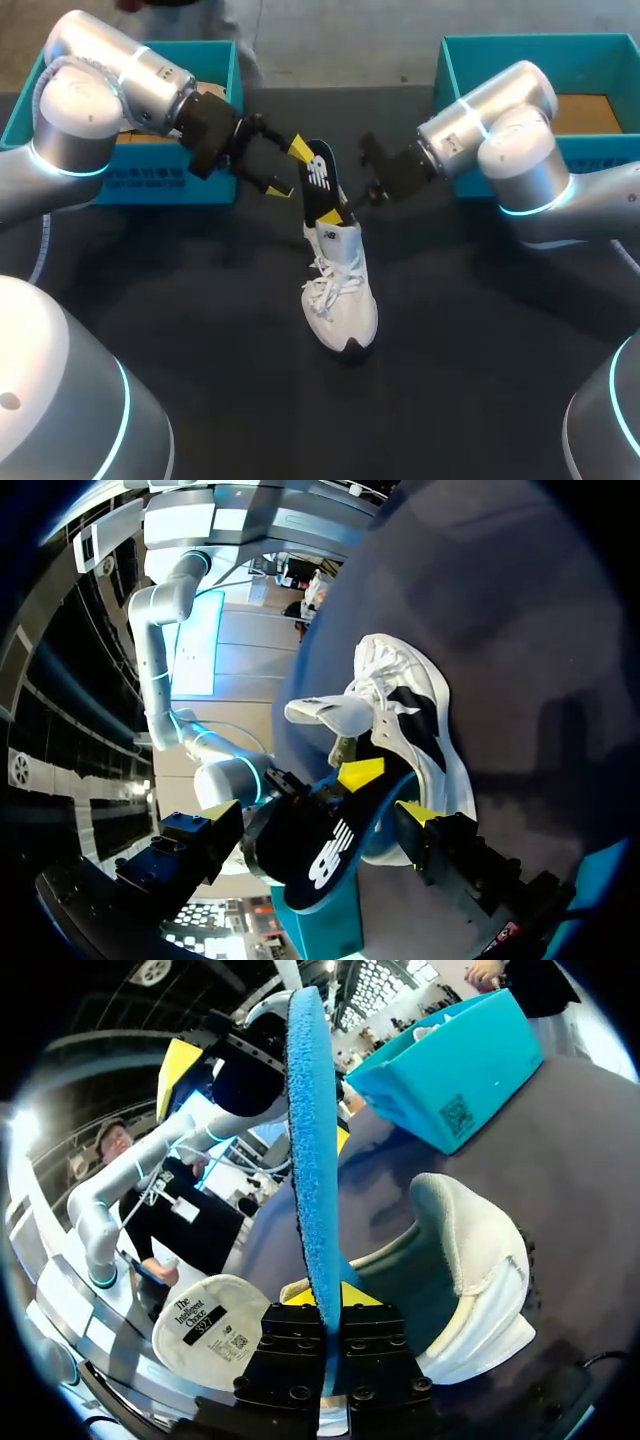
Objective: Take the shoe out of the shoebox, open the shoe tongue, remove and reinsert the insole, then place the shoe into the shoebox
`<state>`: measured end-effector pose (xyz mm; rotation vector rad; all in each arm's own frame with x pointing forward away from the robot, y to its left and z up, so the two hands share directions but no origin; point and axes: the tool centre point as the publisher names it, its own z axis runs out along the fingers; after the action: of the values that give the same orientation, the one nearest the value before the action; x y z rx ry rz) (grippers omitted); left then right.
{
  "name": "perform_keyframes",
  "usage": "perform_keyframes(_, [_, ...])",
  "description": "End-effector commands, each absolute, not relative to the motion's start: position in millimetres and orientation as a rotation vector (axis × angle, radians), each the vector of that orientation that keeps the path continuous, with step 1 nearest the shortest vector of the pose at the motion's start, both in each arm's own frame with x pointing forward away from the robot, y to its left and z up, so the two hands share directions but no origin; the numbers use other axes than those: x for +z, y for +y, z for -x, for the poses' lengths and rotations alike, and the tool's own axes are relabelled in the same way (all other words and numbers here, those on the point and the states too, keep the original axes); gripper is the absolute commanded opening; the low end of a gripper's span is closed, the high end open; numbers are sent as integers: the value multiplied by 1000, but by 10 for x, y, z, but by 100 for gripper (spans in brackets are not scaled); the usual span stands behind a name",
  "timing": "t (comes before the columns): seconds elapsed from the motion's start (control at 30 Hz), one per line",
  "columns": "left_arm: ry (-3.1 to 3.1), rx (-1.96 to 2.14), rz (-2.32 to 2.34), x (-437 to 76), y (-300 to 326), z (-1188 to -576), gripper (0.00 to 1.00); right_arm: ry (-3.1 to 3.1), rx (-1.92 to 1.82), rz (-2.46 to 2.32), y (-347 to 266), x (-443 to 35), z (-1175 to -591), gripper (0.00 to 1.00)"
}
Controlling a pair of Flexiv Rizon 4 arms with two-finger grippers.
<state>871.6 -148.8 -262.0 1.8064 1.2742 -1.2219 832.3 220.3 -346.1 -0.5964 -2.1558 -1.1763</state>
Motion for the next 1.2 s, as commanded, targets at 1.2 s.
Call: perform_keyframes(1.2, [1285,-1209,-1807,-2599,-1472,-8599,100,-2197,-1348,626,2128,-3338,-8605,0])
